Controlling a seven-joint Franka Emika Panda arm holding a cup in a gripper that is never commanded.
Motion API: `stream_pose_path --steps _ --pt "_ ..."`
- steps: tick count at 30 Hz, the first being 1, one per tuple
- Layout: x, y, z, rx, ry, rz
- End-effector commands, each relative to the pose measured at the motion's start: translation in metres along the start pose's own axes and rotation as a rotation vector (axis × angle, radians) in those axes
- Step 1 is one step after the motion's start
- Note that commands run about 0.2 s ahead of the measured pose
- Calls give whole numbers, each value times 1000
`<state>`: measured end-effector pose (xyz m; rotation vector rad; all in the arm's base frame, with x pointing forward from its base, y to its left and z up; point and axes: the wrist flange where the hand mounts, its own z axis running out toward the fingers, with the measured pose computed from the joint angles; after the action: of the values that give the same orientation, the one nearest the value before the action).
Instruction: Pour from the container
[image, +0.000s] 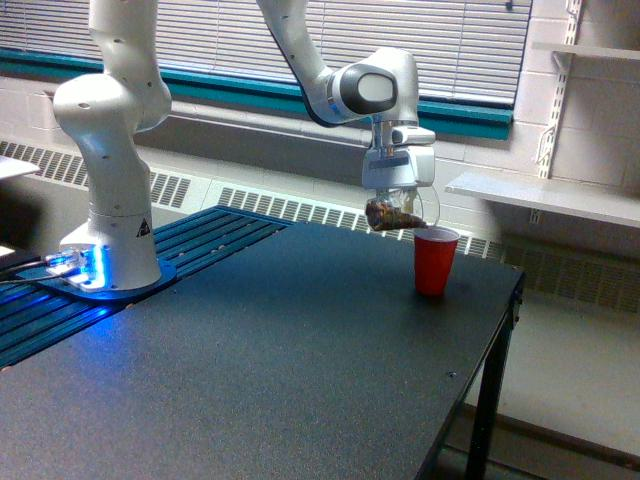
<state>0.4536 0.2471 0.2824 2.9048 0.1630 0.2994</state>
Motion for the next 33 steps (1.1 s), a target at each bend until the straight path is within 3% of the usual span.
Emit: stream_pose_path --steps 1,33 --pt "5 -3 -2 -15 1 -19" --pt "8 -13 -7 -88 -27 -120"
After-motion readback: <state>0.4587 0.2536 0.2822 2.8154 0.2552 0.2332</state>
